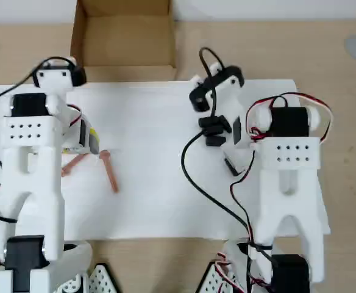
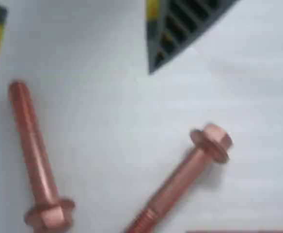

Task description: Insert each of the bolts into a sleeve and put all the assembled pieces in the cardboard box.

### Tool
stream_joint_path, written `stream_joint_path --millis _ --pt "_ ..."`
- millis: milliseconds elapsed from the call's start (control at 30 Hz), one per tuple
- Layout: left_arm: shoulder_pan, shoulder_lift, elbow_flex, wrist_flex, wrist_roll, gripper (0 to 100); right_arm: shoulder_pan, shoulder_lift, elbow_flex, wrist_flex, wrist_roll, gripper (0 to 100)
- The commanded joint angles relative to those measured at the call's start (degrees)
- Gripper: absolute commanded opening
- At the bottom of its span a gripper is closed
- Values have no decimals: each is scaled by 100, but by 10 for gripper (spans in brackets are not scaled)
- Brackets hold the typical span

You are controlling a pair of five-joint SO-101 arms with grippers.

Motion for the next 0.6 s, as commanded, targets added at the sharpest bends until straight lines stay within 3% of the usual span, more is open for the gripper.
stream_joint_path --millis 0,200,433,567 --pt "79 66 -246 105 0 219 31 84 84 88 308 240" --pt "79 303 290 26 440 219 40 84 910 70 1319 242" --pt "97 954 1213 -1521 1925 219 48 84 1015 62 2251 242" --pt "211 998 1240 -1899 2022 219 57 84 1042 53 2505 242"
